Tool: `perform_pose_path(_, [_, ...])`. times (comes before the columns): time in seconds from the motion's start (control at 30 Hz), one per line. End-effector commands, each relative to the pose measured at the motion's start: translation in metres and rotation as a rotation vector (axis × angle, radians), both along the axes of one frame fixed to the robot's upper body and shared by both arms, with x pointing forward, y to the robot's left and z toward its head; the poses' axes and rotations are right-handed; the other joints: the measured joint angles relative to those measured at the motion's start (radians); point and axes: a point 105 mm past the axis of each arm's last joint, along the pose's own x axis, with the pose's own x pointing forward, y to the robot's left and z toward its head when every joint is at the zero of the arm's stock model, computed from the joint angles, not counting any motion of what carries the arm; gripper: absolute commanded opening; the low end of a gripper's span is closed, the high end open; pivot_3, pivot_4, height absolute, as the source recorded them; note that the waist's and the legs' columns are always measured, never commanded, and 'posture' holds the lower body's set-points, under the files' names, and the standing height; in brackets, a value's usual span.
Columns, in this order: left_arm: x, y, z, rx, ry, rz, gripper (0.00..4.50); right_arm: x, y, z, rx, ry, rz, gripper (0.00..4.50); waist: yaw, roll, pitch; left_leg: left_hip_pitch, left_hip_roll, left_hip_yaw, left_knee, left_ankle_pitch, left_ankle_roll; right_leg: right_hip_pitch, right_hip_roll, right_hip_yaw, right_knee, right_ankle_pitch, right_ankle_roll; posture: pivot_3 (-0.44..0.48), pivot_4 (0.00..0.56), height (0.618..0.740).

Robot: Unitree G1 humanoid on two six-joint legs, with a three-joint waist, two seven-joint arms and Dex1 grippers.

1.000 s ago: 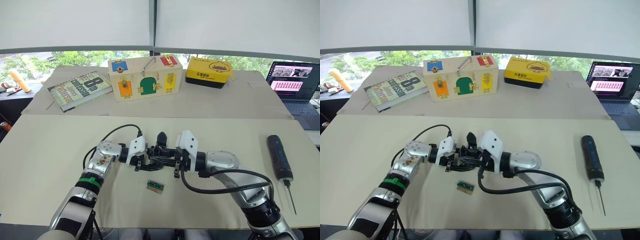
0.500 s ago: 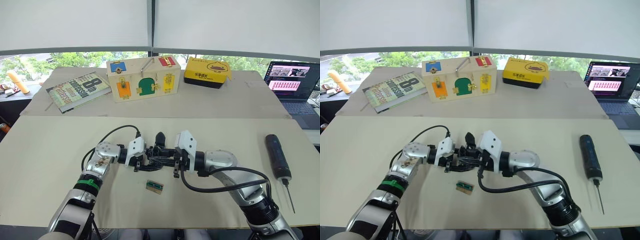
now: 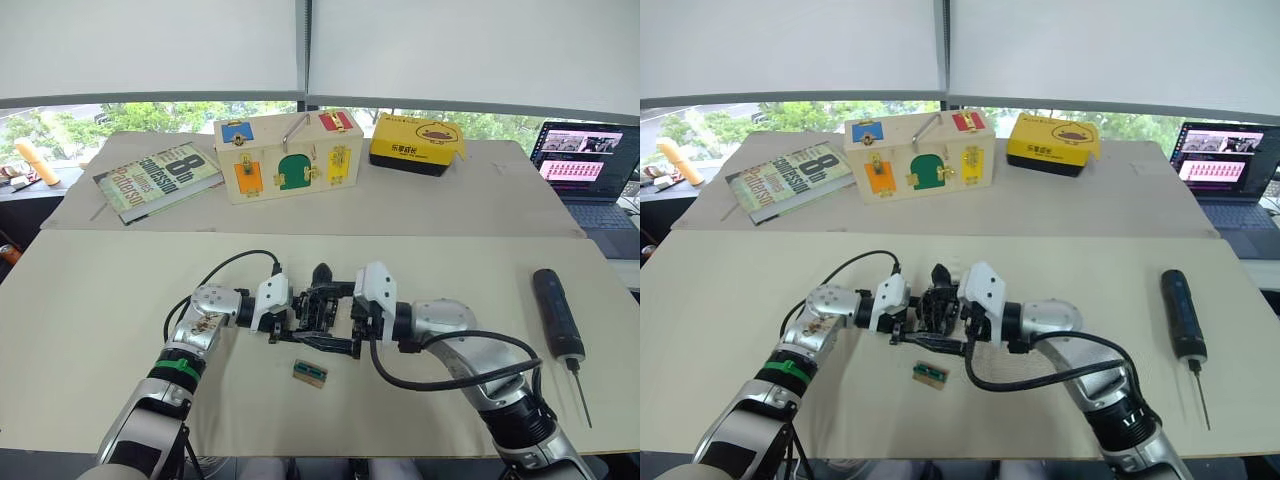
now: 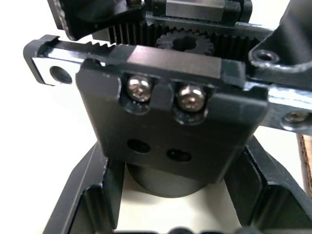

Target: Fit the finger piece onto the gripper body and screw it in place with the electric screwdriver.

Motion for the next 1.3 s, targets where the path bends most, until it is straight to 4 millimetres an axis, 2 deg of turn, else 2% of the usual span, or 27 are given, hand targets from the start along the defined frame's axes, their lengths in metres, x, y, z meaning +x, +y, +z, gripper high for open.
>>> perform_pose_path(0.03, [-0.001, 0.004, -0.01, 0.013, 0.055, 0.038, 3.58, -0.009, -0.003, 0.023, 0.097, -0.087, 0.053, 4.5, 0.0, 0.0, 0.0, 0.0, 0.0, 0.0, 0.0, 0.0, 0.0, 0.0, 0.0, 0.0, 0.0, 0.0, 0.0, 0.0, 0.15, 0.74])
perform_pose_path(0.1, [0.002, 0.004, -0.009, 0.005, 0.03, 0.054, 4.46, -0.01, -0.005, 0.03, 0.136, -0.122, 0.062, 4.5, 0.0, 0.0, 0.0, 0.0, 0.0, 0.0, 0.0, 0.0, 0.0, 0.0, 0.0, 0.0, 0.0, 0.0, 0.0, 0.0, 0.15, 0.74])
perform_pose_path(0.23, [0.002, 0.01, -0.001, -0.031, 0.014, 0.055, 4.46, -0.015, -0.011, 0.047, 0.219, -0.187, 0.075, 4.5, 0.0, 0.0, 0.0, 0.0, 0.0, 0.0, 0.0, 0.0, 0.0, 0.0, 0.0, 0.0, 0.0, 0.0, 0.0, 0.0, 0.15, 0.74])
perform_pose_path(0.4, [-0.006, 0.033, 0.0, -0.002, 0.019, 0.054, 4.46, -0.03, -0.027, 0.055, 0.222, -0.189, 0.122, 4.5, -0.005, 0.0, 0.0, 0.0, 0.001, 0.0, -0.001, 0.0, 0.0, -0.001, 0.0, 0.0, 0.0, 0.0, 0.0, 0.0, 0.15, 0.74])
perform_pose_path(0.5, [-0.007, 0.055, 0.003, 0.006, 0.007, 0.117, 4.46, -0.032, -0.046, 0.068, 0.244, -0.206, 0.045, 4.5, -0.003, 0.001, 0.001, 0.0, 0.001, 0.0, -0.002, 0.0, 0.0, -0.002, 0.0, 0.0, -0.001, 0.0, -0.001, 0.0, 0.15, 0.74])
perform_pose_path(0.57, [-0.007, 0.073, 0.011, -0.031, 0.0, 0.179, 4.46, -0.034, -0.063, 0.075, 0.237, -0.221, -0.042, 4.5, 0.0, 0.001, 0.001, -0.001, 0.001, 0.0, -0.002, 0.0, 0.0, -0.002, -0.001, 0.0, -0.001, 0.0, -0.001, 0.0, 0.15, 0.74])
perform_pose_path(0.67, [-0.016, 0.092, 0.028, -0.086, -0.004, 0.196, 4.46, -0.037, -0.095, 0.071, 0.175, -0.228, -0.211, 4.5, 0.004, 0.001, 0.001, -0.002, 0.001, -0.002, -0.002, 0.0, 0.0, -0.002, -0.003, 0.0, -0.002, 0.0, -0.001, 0.0, 0.15, 0.74])
perform_pose_path(0.77, [-0.036, 0.102, 0.048, -0.095, -0.013, 0.125, 4.46, -0.046, -0.131, 0.062, 0.094, -0.214, -0.398, 4.5, 0.018, 0.001, 0.003, -0.004, 0.0, -0.004, -0.002, -0.001, 0.0, -0.003, -0.004, 0.0, -0.003, 0.0, 0.0, 0.0, 0.15, 0.74])
perform_pose_path(0.8, [-0.037, 0.101, 0.065, -0.15, -0.015, 0.139, 4.46, -0.049, -0.149, 0.065, 0.125, -0.212, -0.519, 4.5, 0.025, 0.002, 0.004, -0.005, 0.0, -0.004, -0.002, -0.001, 0.001, -0.003, -0.004, 0.0, -0.003, -0.001, 0.0, 0.0, 0.15, 0.74])
perform_pose_path(0.87, [-0.037, 0.098, 0.087, -0.228, -0.009, 0.166, 4.46, -0.055, -0.172, 0.068, 0.166, -0.205, -0.667, 4.5, 0.034, 0.002, 0.005, -0.005, 0.0, -0.005, -0.002, -0.001, 0.001, -0.003, -0.004, -0.001, -0.003, -0.001, 0.001, 0.0, 0.15, 0.74])
perform_pose_path(0.9, [-0.037, 0.093, 0.103, -0.28, -0.015, 0.167, 4.46, -0.063, -0.19, 0.061, 0.164, -0.188, -0.772, 4.5, 0.037, 0.003, 0.005, -0.005, -0.001, -0.005, -0.001, -0.001, 0.001, -0.002, -0.004, 0.0, -0.003, -0.001, 0.001, 0.0, 0.15, 0.74])
perform_pose_path(1.0, [-0.043, 0.078, 0.13, -0.331, -0.042, 0.119, 4.46, -0.091, -0.224, 0.037, 0.08, -0.136, -0.943, 4.5, 0.052, 0.004, 0.005, -0.003, -0.001, -0.008, -0.001, -0.001, 0.0, 0.001, -0.005, 0.0, -0.003, -0.002, 0.002, 0.0, 0.15, 0.74])
perform_pose_path(1.13, [-0.052, 0.065, 0.14, -0.326, -0.057, 0.042, 4.46, -0.116, -0.257, 0.019, 0.085, -0.086, -1.136, 4.5, 0.033, 0.008, 0.007, -0.002, -0.001, -0.006, -0.002, -0.001, 0.0, 0.002, -0.003, 0.003, -0.003, -0.003, 0.004, 0.0, 0.15, 0.74])
perform_pose_path(1.2, [-0.057, 0.062, 0.141, -0.313, -0.064, 0.01, 4.46, -0.125, -0.266, 0.013, 0.072, -0.07, -1.188, 4.5, 0.022, 0.009, 0.007, -0.003, -0.001, -0.002, -0.002, -0.001, 0.0, 0.002, -0.001, 0.005, -0.002, -0.007, 0.01, 0.0, 0.15, 0.74])
perform_pose_path(1.3, [-0.059, 0.058, 0.149, -0.322, -0.087, -0.016, 4.46, -0.139, -0.277, -0.004, 0.06, -0.008, -1.265, 4.5, 0.02, 0.009, 0.008, 0.0, 0.0, 0.002, -0.006, 0.0, 0.0, 0.002, 0.001, 0.014, -0.001, -0.008, 0.01, 0.0, 0.15, 0.74])
